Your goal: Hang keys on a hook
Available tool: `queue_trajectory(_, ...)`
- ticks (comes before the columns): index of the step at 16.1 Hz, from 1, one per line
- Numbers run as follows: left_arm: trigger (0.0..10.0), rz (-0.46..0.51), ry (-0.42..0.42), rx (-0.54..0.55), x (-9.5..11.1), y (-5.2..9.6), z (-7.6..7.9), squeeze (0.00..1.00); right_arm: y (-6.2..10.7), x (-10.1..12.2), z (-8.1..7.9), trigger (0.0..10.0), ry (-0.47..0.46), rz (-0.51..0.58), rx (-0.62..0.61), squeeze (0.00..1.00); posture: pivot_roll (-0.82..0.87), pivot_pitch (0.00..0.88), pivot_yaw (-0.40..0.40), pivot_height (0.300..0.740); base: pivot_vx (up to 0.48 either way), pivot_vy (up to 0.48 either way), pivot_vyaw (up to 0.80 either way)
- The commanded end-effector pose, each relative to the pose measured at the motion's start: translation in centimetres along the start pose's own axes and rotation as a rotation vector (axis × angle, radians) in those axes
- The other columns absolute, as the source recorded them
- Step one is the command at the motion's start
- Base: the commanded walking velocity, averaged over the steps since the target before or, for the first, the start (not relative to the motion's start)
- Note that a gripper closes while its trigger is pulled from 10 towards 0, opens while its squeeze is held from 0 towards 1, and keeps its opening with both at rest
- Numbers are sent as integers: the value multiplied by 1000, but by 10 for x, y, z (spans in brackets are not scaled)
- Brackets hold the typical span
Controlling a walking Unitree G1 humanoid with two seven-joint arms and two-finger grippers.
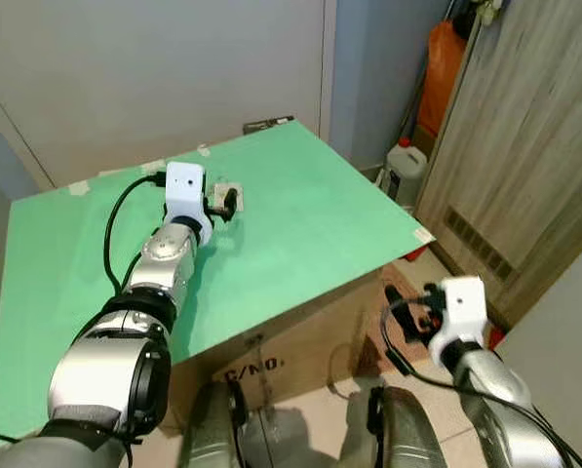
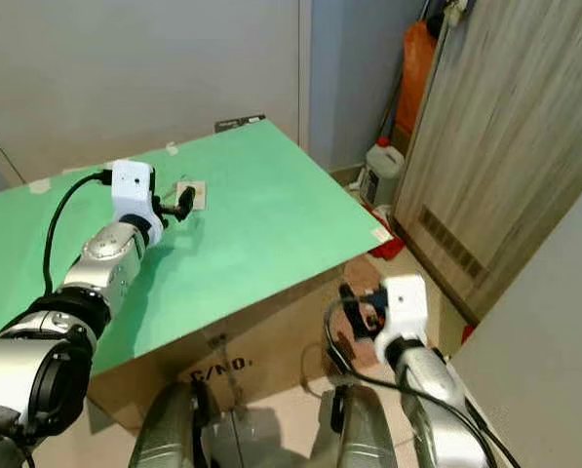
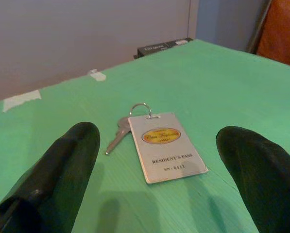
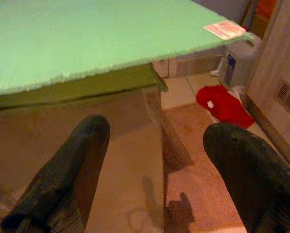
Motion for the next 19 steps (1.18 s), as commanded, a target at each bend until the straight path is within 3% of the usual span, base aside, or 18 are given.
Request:
queue_trajectory(1,10000,-18,-19,0,0,-1,-3,0,9,5,3,10000,8,6,0,0,-226,11,46,574,0,0,0)
queue_trajectory(5,10000,-30,-66,-46,0,-2,7,0,47,-8,21,10000,39,-66,-46,0,-285,63,32,574,0,0,0)
queue_trajectory(9,10000,-24,-35,-74,12,-6,7,0,61,-8,24,10000,40,-80,-71,0,-322,71,39,574,0,0,0)
queue_trajectory(11,10000,-54,76,-35,10,-6,-5,0,68,-9,25,10000,37,-90,-86,0,-342,78,44,574,0,0,0)
queue_trajectory(14,10000,-96,162,49,1,-3,-22,0,75,-9,29,10000,41,-109,-96,0,-350,85,39,574,0,0,0)
queue_trajectory(17,10000,-116,181,57,-4,-1,-25,0,76,-6,31,10000,49,-118,-97,0,-359,89,27,574,0,0,0)
queue_trajectory(19,10000,-145,239,63,-12,1,-27,0,78,-5,32,10000,61,-130,-92,0,-374,93,19,574,0,0,0)
Point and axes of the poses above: a point about 5 cm out from each wrist's last joint towards the gripper, its own y axis pointing back from the gripper into the wrist, its own x axis along the axis of the wrist's last joint, z = x × y, the point moved 4 cm from there along -y, pointing out of the wrist towards the gripper, and after that the axes turned 7 degrees about -y, right-handed, at the moved point
